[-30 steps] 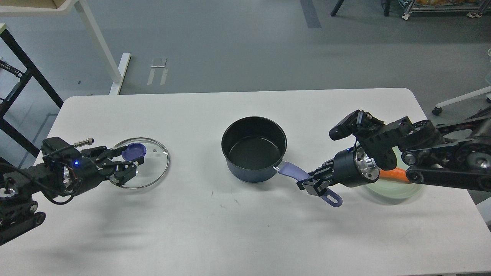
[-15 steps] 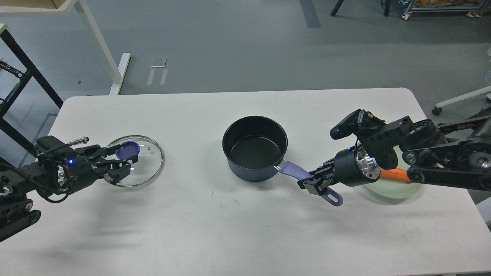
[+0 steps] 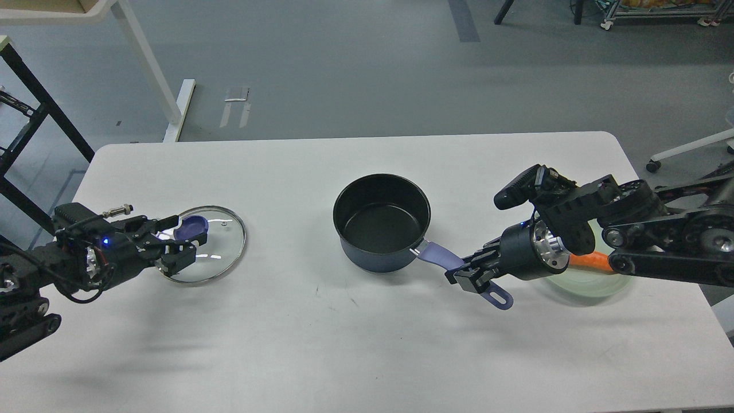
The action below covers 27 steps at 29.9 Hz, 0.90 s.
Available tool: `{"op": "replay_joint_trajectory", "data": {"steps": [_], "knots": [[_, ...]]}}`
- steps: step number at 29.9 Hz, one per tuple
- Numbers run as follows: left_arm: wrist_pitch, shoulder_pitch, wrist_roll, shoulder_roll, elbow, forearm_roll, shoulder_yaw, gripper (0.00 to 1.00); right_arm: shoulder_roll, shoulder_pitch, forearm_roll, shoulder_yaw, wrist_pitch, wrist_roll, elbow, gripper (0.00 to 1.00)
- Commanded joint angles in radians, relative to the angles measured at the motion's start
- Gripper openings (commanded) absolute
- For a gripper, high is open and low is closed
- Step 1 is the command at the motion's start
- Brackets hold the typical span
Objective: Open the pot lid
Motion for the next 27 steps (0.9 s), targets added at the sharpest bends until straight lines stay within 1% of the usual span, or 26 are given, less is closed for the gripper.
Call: {"op": "replay_joint_trajectory", "data": {"steps": [1,4,6,12,14,18,21,22,23,27], "knots": [[0.003,-0.006,-0.002,0.000,-0.003,-0.015,-0.005,0.86,0.000,0.000,0.000,0.000,0.000,0.000,-0.001,0.38],[0.001,-0.020,-0.004,0.003,-0.006,-0.122,-0.020,0.94,-0.002,0.000,0.005,0.003,-0.001,0.000,-0.001,0.64],[0.001,-0.044,-0.002,0.004,-0.006,-0.244,-0.020,0.99,-0.006,0.000,0.026,0.005,-0.001,0.001,-0.001,0.70],[-0.010,-0.136,-0.002,0.007,-0.006,-0.547,-0.018,0.99,-0.021,0.000,0.070,0.060,-0.006,0.001,-0.007,0.84],[-0.010,-0.162,-0.002,0.004,-0.006,-0.630,-0.020,0.99,-0.041,0.000,0.096,0.101,-0.009,0.001,-0.013,0.95],[-0.025,-0.213,0.001,0.001,-0.008,-0.847,-0.022,0.99,-0.077,-0.006,0.207,0.205,-0.009,0.001,-0.061,0.97],[-0.088,-0.234,-0.001,0.000,-0.011,-1.012,-0.023,0.99,-0.101,-0.052,0.262,0.291,-0.015,0.001,-0.088,0.97],[-0.118,-0.248,-0.001,-0.002,-0.011,-1.087,-0.025,0.99,-0.104,-0.087,0.271,0.361,-0.015,0.001,-0.103,0.97],[-0.129,-0.256,-0.001,-0.009,-0.010,-1.133,-0.025,0.99,-0.106,-0.115,0.278,0.412,-0.015,0.001,-0.116,0.97],[-0.139,-0.273,-0.001,-0.089,0.003,-1.337,-0.069,0.99,-0.103,-0.260,0.327,0.676,-0.017,0.001,-0.197,0.97]]}}
